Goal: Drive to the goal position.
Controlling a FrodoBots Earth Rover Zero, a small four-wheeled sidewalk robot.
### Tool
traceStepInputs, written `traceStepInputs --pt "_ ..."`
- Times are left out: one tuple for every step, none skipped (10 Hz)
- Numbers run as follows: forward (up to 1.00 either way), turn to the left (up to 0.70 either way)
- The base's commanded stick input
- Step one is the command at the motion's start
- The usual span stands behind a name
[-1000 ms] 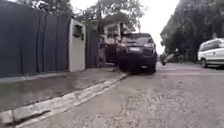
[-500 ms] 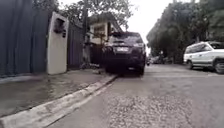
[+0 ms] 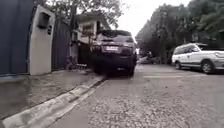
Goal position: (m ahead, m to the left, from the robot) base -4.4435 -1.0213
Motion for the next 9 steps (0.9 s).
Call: traceStepInputs --pt "1.0 -0.27" --pt "1.0 -0.27" --pt "1.0 -0.27" --pt "1.0 -0.27" --pt "1.0 -0.27" --pt "1.0 -0.27" --pt "1.0 -0.27" --pt "1.0 -0.27" --pt "1.0 -0.27"
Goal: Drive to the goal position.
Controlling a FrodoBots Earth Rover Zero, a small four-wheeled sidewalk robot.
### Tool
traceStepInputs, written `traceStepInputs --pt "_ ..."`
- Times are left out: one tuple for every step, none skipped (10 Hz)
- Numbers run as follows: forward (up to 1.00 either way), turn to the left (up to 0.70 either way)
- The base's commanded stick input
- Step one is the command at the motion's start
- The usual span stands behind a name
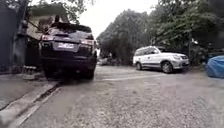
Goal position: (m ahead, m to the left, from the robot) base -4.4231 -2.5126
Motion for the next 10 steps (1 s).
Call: traceStepInputs --pt "1.0 -0.27" --pt "0.0 -0.45" --pt "0.0 -0.45" --pt "0.0 -0.45" --pt "0.0 -0.45" --pt "0.0 -0.45" --pt "0.0 -0.45" --pt "0.0 -0.45" --pt "0.0 -0.45" --pt "0.0 -0.45"
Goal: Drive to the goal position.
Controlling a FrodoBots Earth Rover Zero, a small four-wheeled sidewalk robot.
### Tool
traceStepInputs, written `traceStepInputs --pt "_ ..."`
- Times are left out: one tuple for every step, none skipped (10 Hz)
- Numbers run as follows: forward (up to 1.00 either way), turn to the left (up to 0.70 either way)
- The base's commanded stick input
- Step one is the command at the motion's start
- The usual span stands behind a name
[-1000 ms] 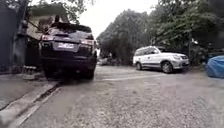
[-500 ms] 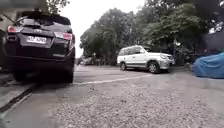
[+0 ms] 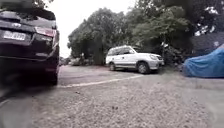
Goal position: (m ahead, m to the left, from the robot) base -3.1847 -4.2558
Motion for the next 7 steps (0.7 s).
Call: traceStepInputs --pt "0.0 -0.45" --pt "0.0 -0.45" --pt "0.0 -0.45" --pt "0.0 -0.45" --pt "0.0 -0.45" --pt "0.0 -0.45" --pt "0.0 -0.45"
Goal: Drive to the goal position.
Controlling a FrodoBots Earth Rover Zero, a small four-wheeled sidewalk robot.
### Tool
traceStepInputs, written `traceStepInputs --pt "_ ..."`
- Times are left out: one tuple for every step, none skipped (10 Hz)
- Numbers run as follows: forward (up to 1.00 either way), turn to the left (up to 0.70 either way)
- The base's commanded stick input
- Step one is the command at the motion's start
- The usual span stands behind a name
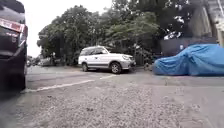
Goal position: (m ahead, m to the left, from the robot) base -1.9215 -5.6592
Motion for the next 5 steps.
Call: traceStepInputs --pt "0.0 -0.45" --pt "0.0 -0.45" --pt "0.0 -0.45" --pt "0.0 -0.45" --pt "0.0 -0.45"
